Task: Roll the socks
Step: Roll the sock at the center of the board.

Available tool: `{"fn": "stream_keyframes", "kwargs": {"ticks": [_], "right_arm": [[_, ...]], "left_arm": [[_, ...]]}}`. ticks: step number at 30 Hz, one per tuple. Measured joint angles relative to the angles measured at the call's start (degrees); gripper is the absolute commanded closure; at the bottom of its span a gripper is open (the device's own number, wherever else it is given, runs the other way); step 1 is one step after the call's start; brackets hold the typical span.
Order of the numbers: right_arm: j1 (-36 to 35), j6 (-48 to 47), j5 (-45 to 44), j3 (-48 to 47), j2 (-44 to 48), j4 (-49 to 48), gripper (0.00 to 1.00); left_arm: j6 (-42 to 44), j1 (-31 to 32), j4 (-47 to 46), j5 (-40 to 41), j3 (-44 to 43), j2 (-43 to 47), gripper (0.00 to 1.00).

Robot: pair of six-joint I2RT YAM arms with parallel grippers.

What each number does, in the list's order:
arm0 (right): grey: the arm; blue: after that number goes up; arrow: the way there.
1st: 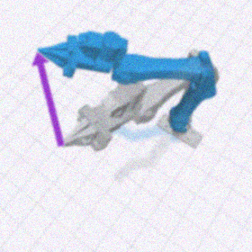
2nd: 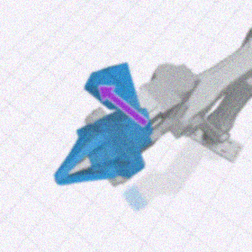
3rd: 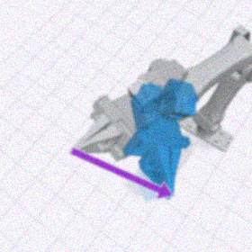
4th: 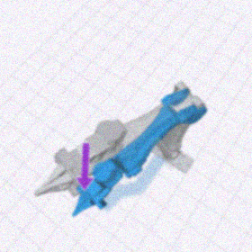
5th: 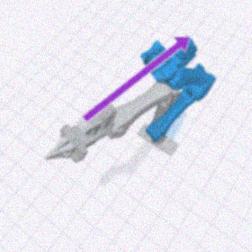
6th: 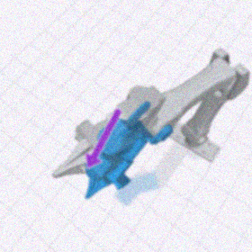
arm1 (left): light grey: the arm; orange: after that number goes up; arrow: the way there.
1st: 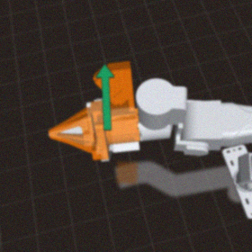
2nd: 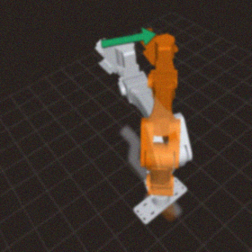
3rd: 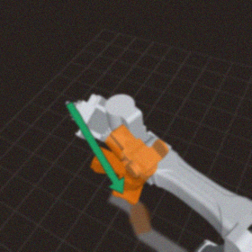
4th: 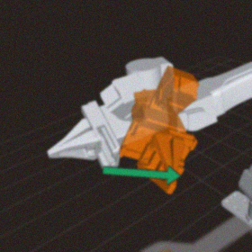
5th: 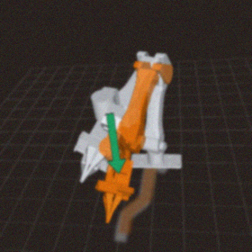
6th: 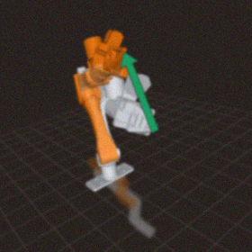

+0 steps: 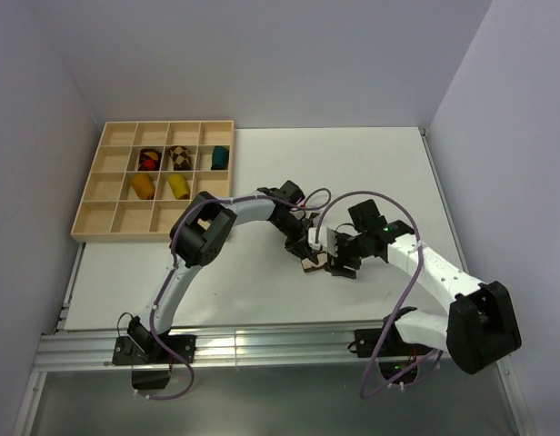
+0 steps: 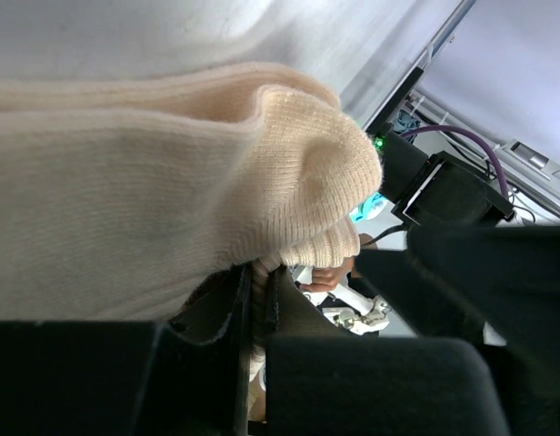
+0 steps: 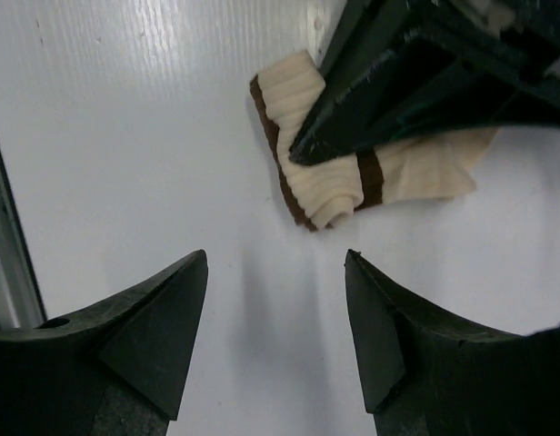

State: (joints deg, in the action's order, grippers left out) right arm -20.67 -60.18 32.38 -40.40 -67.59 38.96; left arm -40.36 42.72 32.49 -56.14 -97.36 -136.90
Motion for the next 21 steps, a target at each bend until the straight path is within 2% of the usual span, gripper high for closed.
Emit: {"fn": "stream_keyframes", "kwargs": {"ticks": [9,16,21], "right_arm": [[-7.85,-1.22,-2.69,5.55,2.54,-8.44,0.34],[-10.21,-1.25,-6.1,5.86,0.48,-14.23,0.36],[-10.88,-1.29,-7.67,5.86,-2.01,-14.62,0.38]], "left_arm": [[-0.24,-0.15,-0.07,-1.07,-0.07,-0.48,1.0],[-0.13,-0.17,-0.07,-1.14,-0.07,-0.48,1.0],[0.15,-0.26,-0.04,-1.25,-0.07,-0.48,1.0]]}}
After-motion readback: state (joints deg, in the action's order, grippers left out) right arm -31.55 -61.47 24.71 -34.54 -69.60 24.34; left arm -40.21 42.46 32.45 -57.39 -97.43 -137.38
